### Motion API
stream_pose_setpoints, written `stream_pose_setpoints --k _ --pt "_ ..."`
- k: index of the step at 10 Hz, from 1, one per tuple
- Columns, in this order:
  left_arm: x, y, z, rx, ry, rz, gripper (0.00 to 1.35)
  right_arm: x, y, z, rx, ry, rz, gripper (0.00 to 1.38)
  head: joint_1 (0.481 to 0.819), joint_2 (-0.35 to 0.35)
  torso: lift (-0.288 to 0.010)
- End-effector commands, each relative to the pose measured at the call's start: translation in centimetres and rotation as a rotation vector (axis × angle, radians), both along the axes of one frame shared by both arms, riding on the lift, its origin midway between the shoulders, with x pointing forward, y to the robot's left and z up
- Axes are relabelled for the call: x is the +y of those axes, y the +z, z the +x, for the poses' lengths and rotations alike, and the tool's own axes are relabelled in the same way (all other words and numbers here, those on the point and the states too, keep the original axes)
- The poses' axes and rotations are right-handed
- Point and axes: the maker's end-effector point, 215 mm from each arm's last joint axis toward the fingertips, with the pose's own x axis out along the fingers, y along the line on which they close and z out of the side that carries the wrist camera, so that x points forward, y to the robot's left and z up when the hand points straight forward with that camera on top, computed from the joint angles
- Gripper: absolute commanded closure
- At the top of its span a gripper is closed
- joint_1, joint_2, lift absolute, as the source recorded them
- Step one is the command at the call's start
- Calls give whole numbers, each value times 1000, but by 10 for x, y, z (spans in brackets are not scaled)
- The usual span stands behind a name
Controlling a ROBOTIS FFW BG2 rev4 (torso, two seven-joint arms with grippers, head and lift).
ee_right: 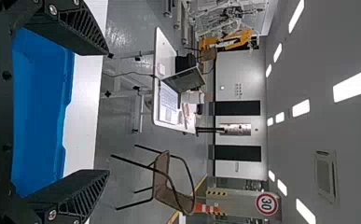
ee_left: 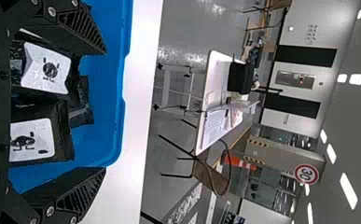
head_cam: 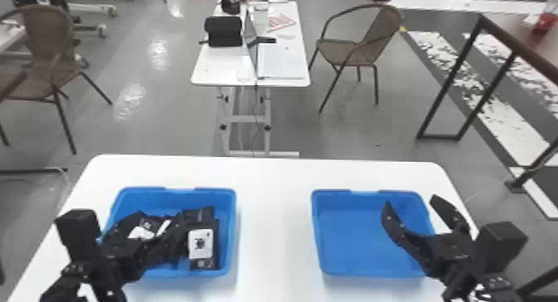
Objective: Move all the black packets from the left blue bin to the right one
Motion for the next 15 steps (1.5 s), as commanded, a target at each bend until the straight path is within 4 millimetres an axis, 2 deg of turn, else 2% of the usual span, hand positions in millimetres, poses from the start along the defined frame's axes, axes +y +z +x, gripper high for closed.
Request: stream_pose_setpoints --k 1,2,5,8,10,13,14,15 --pt "2 -23 -1 69 0 -7 153 2 -3 0 4 0 13 111 695 -67 0" --pt "9 -40 -2 124 2 16 153 2 -2 0 4 0 14 111 695 -63 0" --pt "21 -70 5 215 16 30 154 2 0 2 -1 0 20 111 695 -45 0" --pt "21 -93 15 274 16 15 157 2 1 4 -4 -1 26 111 695 -37 0" --pt "22 -113 13 340 4 17 160 3 1 6 -5 5 28 113 695 -37 0" --pt "30 -130 17 389 8 37 196 3 -1 4 -1 5 36 111 695 -29 0" --pt "30 -135 21 402 0 38 295 3 -2 4 0 6 38 111 695 -27 0" --pt "30 -140 26 418 -10 37 486 4 -2 4 0 8 40 113 695 -25 0"
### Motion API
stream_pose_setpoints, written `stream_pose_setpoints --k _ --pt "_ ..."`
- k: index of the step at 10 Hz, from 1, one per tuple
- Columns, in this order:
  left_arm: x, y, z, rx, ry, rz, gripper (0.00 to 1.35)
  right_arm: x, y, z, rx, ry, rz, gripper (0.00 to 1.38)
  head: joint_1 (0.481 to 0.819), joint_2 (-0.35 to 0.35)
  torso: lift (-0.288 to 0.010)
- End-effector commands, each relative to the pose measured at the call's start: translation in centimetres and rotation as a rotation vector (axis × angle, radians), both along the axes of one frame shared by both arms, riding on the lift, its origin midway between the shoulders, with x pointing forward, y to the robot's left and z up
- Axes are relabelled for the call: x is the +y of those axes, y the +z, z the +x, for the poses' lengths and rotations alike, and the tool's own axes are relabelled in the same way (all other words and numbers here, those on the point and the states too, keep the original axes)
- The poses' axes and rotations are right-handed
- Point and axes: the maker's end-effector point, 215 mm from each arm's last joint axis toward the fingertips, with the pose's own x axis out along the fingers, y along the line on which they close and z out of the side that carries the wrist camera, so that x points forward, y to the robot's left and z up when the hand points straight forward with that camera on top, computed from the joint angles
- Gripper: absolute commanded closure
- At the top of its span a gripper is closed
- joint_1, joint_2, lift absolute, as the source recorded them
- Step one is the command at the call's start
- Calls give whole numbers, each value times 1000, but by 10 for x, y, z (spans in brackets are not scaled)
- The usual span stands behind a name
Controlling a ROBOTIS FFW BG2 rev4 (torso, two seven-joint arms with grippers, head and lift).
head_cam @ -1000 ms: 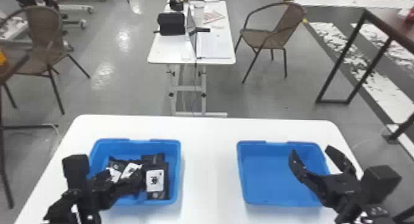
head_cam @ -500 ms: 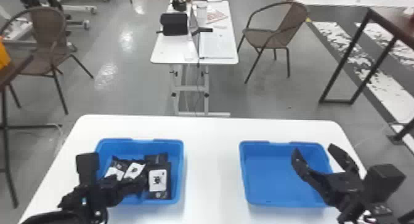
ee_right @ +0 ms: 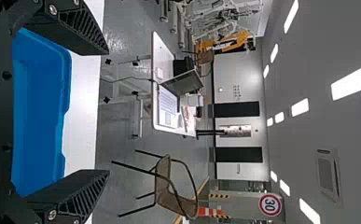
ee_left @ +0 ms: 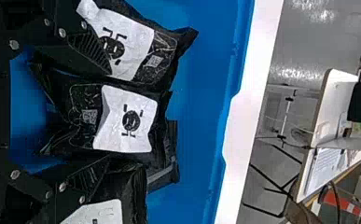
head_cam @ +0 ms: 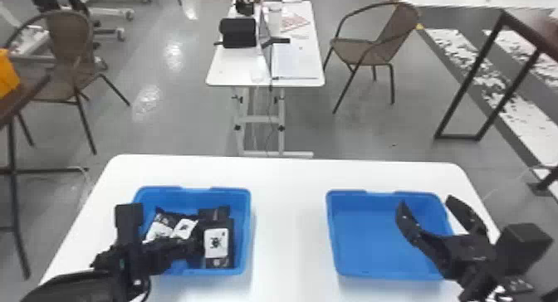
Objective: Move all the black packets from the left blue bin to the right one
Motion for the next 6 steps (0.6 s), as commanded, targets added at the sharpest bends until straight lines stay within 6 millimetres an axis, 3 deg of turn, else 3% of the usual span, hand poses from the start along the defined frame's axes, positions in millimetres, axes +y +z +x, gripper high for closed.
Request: stream_pose_setpoints --k 1,2,3,5,6 --pt "-1 -4 9 20 -16 -2 559 1 -1 0 1 1 4 113 695 -25 0" --pt "-4 -3 14 23 -38 -14 648 1 -1 0 3 4 6 113 695 -26 0" --pt "-7 0 16 19 -67 -14 831 1 -2 0 4 4 6 113 695 -29 0" --pt "-10 2 14 14 -99 -40 825 1 -3 0 6 3 12 119 695 -34 0" --pt "-13 5 13 -5 -134 -45 961 1 -3 -1 7 3 14 119 695 -37 0"
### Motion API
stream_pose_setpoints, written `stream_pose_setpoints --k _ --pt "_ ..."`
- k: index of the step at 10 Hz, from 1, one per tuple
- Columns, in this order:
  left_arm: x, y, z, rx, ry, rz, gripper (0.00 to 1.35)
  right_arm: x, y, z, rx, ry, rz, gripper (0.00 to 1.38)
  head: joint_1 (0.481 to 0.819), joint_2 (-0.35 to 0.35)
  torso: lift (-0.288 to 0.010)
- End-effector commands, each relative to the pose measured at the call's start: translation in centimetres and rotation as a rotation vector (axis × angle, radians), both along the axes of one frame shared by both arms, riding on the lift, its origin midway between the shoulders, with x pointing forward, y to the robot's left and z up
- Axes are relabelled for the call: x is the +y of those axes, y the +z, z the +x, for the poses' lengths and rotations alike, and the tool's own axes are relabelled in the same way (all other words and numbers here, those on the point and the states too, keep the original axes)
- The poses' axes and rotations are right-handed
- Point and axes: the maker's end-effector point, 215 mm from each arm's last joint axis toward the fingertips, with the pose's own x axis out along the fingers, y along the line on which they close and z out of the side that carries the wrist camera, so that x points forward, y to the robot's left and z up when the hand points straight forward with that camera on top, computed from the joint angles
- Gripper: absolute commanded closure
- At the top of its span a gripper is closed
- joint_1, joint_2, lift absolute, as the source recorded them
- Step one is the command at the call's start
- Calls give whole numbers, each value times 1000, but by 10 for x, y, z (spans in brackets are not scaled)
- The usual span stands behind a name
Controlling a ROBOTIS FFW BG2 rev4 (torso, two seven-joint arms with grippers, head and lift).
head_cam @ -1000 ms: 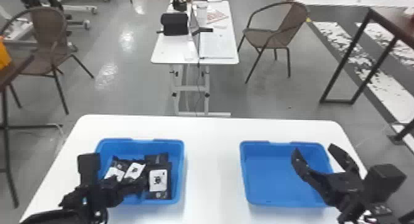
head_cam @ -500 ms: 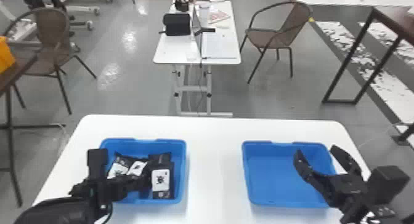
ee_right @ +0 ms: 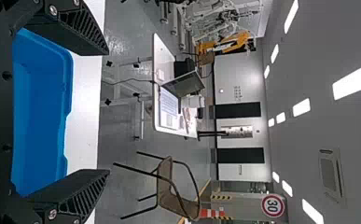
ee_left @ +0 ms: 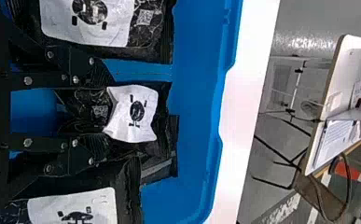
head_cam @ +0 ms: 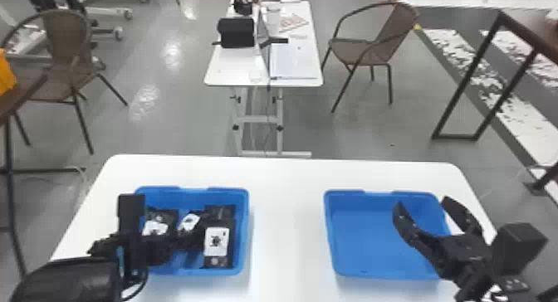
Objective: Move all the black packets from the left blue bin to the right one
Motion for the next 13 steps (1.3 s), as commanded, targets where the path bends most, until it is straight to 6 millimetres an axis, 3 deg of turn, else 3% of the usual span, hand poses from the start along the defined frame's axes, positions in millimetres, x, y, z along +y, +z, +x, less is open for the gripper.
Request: stream_pose_setpoints --k 1,2,3,5,6,7,8,9,10,12,13 --pt "0 -3 -6 9 2 -5 1211 0 0 0 0 0 7 119 695 -40 0" --pt "-3 -3 -10 -6 8 -14 1208 0 0 0 -1 0 8 119 695 -41 0" --pt "-4 13 -10 -69 -2 -31 1208 1 2 0 -5 2 11 124 695 -43 0" --pt "-2 97 -4 -265 -85 19 1208 10 4 3 -4 32 63 133 695 -48 0" --pt "-12 146 8 -409 -166 63 1207 16 8 4 -17 52 124 133 695 -41 0" --pt "-34 171 16 -479 -258 76 1208 28 15 12 -30 99 175 133 695 -35 0" --pt "-51 184 26 -517 -327 120 1207 54 22 23 -31 180 223 130 695 -41 0" --pt "-88 189 38 -549 -391 67 1208 91 31 37 -43 287 314 133 695 -37 0" --pt "-129 196 48 -582 -465 -5 1208 113 41 49 -56 348 350 130 695 -34 0" --pt "-195 207 67 -620 -612 -62 1208 136 60 64 -77 415 400 127 695 -59 0" --pt "-216 209 71 -626 -658 -92 1208 148 65 69 -76 448 416 125 695 -84 0"
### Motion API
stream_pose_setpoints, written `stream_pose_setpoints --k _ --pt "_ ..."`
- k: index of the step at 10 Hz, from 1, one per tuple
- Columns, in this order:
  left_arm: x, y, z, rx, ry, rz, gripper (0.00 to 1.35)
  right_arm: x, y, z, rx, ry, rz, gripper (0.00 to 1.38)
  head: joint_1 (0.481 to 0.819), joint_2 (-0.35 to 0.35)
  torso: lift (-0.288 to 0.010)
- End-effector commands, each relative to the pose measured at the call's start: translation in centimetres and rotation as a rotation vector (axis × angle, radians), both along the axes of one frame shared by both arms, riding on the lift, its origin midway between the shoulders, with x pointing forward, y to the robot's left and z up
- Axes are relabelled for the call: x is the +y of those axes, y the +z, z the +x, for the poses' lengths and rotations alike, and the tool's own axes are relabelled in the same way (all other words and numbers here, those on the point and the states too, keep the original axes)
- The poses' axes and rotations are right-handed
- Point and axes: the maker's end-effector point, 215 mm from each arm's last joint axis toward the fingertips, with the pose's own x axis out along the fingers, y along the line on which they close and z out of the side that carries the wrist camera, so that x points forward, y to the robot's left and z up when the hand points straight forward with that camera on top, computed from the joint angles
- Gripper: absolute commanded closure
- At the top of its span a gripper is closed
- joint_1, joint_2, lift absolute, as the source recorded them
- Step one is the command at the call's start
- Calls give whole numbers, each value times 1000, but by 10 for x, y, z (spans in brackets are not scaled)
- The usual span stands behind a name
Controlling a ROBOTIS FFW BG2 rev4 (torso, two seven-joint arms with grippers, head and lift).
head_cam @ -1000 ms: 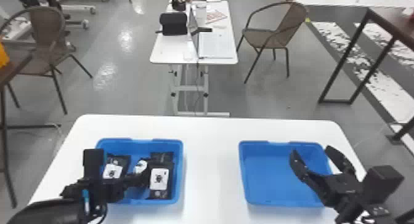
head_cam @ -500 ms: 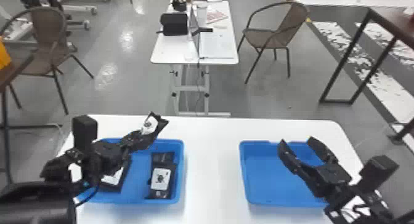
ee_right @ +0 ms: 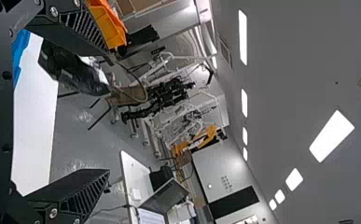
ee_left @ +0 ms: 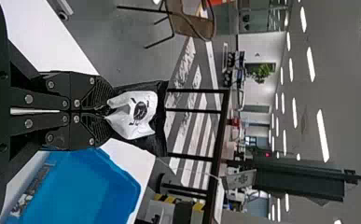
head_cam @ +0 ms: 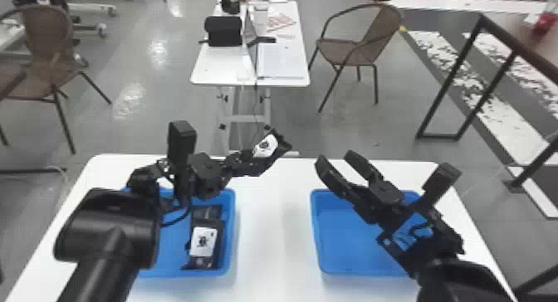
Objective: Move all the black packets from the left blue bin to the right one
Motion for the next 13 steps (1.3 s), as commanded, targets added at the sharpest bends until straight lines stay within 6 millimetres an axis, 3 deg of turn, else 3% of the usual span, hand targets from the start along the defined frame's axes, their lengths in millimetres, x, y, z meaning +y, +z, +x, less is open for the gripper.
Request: stream_pose_setpoints --k 1,5,9,10,12,13 --pt "-29 3 6 8 -70 -37 1208 18 8 11 -8 44 15 125 695 -92 0" --pt "-62 11 5 27 -151 -77 1207 37 16 31 -21 78 9 125 695 -112 0" --pt "-93 23 -4 31 -225 -99 1207 53 4 50 3 99 -4 145 695 -125 0" --pt "-97 23 -8 35 -238 -104 1208 55 1 54 8 97 -12 286 695 -128 0" --pt "-104 22 -12 38 -255 -97 1208 50 -12 60 42 71 -39 1104 695 -132 0" --pt "-105 22 -13 38 -258 -95 1208 45 -18 60 62 37 -55 1296 695 -138 0"
